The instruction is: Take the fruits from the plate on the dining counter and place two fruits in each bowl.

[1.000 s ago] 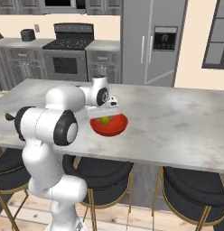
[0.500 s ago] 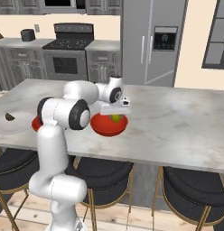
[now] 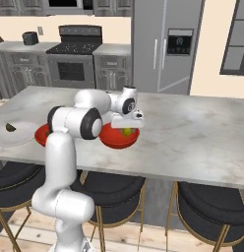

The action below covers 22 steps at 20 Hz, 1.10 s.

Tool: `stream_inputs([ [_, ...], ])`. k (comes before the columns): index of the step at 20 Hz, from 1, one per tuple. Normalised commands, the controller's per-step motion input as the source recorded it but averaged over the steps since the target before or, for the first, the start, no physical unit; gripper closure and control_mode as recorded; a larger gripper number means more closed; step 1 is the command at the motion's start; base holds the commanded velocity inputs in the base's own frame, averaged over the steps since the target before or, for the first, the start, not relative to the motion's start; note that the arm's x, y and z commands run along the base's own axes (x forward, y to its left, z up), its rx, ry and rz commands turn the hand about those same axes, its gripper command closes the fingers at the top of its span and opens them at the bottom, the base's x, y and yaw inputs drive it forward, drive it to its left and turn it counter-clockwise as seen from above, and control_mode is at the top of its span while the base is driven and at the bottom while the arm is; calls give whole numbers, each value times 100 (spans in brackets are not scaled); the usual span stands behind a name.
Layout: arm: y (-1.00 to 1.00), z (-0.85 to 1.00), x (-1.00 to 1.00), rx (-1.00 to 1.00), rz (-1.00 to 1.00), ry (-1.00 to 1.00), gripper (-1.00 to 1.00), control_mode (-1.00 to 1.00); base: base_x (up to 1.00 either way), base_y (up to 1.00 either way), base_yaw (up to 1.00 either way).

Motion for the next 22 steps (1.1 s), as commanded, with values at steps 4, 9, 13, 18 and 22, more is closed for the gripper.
stream_inputs([
  [4,14,-49,0,-3,0,0,100,-100,0,0,0],
  [9,2,-4,0,0,0,0,-100,-100,0,0,0],
  [13,0,0,0,0,0,0,-100,-100,0,0,0],
  [18,1,4,-1,0,0,0,-100,-100,0,0,0],
  [22,11,41,-24,0,0,-5,-100,-100,0,0,0],
])
